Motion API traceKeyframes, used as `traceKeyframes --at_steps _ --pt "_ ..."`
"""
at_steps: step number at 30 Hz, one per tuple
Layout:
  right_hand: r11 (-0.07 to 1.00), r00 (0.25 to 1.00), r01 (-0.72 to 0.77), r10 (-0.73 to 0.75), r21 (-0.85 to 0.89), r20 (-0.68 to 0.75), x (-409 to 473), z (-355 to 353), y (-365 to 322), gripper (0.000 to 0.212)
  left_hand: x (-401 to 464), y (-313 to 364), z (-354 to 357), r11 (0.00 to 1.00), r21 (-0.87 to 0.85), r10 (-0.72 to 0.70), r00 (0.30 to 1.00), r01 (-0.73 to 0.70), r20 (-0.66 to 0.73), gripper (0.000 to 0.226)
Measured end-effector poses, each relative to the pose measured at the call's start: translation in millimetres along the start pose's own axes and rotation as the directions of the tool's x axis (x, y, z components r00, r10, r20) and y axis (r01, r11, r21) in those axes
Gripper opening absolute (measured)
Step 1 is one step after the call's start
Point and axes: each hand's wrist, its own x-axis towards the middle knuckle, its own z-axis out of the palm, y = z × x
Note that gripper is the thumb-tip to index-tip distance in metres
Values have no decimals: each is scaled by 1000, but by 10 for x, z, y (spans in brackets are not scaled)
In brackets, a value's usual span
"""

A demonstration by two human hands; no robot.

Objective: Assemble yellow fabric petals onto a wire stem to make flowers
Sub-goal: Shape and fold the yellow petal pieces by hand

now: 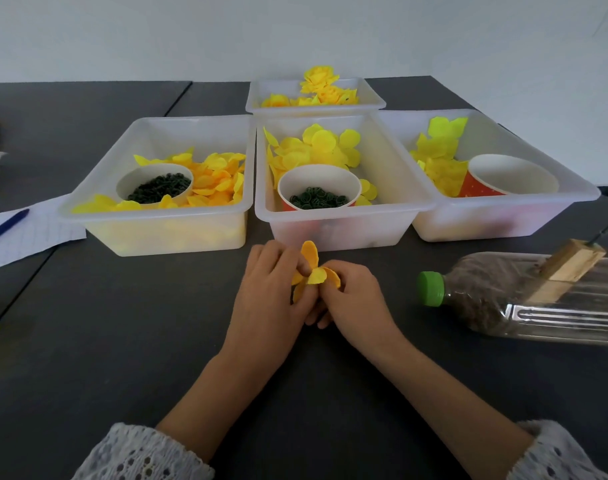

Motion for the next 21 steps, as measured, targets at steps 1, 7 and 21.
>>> traceKeyframes --at_steps 1,7,21 --pt "999 999 36 -36 -21 -37 -22 30 17 23 3 4 -5 999 52 -8 1000 7 8 14" --pt "950 961 199 -238 -242 -143 -57 160 56 23 4 38 -32 984 -36 -170 982 173 77 8" --pt "975 968 114 -152 -192 -199 2 78 45 24 -13 136 -79 915 -223 -329 942 336 67 15"
